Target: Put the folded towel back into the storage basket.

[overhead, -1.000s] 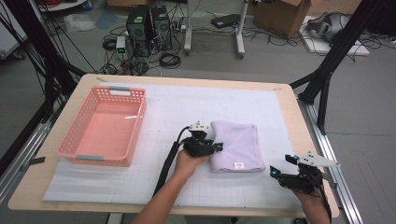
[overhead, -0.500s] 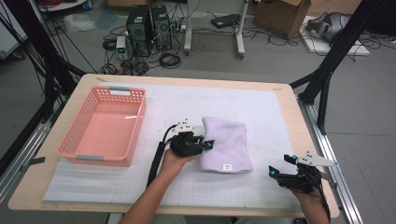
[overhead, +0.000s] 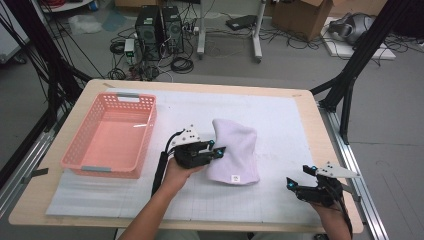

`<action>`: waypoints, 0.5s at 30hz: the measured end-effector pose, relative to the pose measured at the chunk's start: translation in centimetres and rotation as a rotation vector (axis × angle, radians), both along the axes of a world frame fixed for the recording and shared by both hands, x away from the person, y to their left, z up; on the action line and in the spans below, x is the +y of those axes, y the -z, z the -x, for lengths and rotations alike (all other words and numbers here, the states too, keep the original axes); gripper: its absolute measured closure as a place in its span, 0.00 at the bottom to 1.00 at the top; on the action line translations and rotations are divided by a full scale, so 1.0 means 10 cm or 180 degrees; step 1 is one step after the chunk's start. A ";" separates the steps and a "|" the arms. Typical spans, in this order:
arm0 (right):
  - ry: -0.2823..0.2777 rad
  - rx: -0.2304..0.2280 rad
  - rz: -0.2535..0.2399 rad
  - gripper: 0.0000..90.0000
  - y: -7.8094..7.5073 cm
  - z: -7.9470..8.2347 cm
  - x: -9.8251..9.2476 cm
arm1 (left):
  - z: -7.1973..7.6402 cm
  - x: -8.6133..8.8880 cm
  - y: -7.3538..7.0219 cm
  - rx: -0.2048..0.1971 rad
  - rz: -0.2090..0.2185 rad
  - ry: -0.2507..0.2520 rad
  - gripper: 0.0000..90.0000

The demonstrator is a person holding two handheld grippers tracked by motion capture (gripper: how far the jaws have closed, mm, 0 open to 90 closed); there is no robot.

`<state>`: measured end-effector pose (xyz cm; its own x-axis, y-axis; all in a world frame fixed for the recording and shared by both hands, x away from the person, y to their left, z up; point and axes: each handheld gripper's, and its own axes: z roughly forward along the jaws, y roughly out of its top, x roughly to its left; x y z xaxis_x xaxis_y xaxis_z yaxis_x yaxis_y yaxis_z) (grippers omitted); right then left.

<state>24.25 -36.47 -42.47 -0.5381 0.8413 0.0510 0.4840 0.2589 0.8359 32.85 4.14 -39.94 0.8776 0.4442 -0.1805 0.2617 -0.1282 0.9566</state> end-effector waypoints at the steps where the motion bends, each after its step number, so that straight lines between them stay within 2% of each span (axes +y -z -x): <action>1: -0.0003 0.0008 0.0005 0.21 0.00 0.00 0.00 | 0.00 0.02 -0.01 -0.0033 0.0009 0.0006 0.81; 6: -0.0004 -0.0004 0.0002 0.21 0.00 0.00 0.01 | 0.03 0.10 -0.08 -0.0223 0.0014 0.0066 0.81; 15: 0.0005 -0.0009 -0.0021 0.21 -0.01 -0.01 0.01 | 0.09 0.29 -0.19 -0.0359 0.0108 0.0067 0.81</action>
<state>24.32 -36.39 -42.39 -0.5369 0.8419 0.0550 0.4821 0.2526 0.8389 31.92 7.03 -38.05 0.9022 0.4209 -0.0946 0.1496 -0.0995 0.9837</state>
